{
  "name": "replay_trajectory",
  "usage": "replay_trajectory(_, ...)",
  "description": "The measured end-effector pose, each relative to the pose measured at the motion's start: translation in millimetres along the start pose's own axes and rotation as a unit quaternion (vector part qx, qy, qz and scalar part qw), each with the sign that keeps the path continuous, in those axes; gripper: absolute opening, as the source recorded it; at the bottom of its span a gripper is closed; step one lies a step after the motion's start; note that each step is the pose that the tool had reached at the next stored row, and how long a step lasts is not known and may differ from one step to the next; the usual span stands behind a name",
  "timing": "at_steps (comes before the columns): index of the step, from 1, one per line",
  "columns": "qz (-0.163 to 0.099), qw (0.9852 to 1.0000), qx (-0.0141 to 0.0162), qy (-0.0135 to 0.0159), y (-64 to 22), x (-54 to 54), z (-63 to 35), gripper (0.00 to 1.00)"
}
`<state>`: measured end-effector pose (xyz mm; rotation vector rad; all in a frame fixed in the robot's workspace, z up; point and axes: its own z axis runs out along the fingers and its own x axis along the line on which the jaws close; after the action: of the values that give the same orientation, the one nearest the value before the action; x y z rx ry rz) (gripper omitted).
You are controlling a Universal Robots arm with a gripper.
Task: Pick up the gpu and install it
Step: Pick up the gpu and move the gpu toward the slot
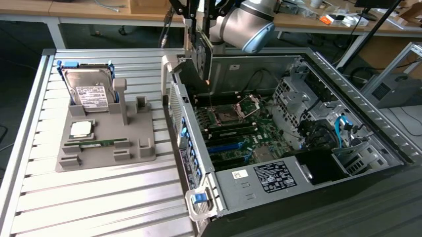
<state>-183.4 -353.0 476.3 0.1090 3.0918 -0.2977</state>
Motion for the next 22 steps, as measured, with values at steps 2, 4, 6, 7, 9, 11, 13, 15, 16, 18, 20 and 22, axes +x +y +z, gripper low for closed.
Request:
replay_trajectory(2,0.0,1.0,0.0006,0.0,0.2,-1.8,0.2,0.27)
replay_trajectory(4,0.0,1.0,0.0012,-0.0001,0.4,-4.2,0.5,0.27)
replay_trajectory(6,0.0,1.0,0.0018,-0.0001,0.6,-6.0,0.7,0.27)
replay_trajectory(7,0.0,1.0,0.0021,-0.0002,0.6,-6.8,0.8,0.27)
replay_trajectory(9,0.0,1.0,0.0026,-0.0002,0.8,-8.5,1.1,0.27)
replay_trajectory(11,0.0,1.0,0.003,-0.0002,0.9,-10.0,1.2,0.27)
replay_trajectory(13,0.0,1.0,0.0035,-0.0003,1.1,-11.9,1.5,0.27)
replay_trajectory(15,0.0,1.0,0.0041,-0.0003,1.4,-14.2,1.9,0.27)
replay_trajectory(16,0.0,1.0,0.0045,-0.0003,1.5,-16.0,2.1,0.27)
replay_trajectory(18,0.0,1.0,0.0052,-0.0003,1.8,-18.6,2.4,0.27)
replay_trajectory(20,0.0,1.0,0.0058,-0.0004,2.0,-21.0,2.8,0.27)
replay_trajectory(22,0.0,1.0,0.0062,-0.0004,2.2,-23.3,3.1,0.27)
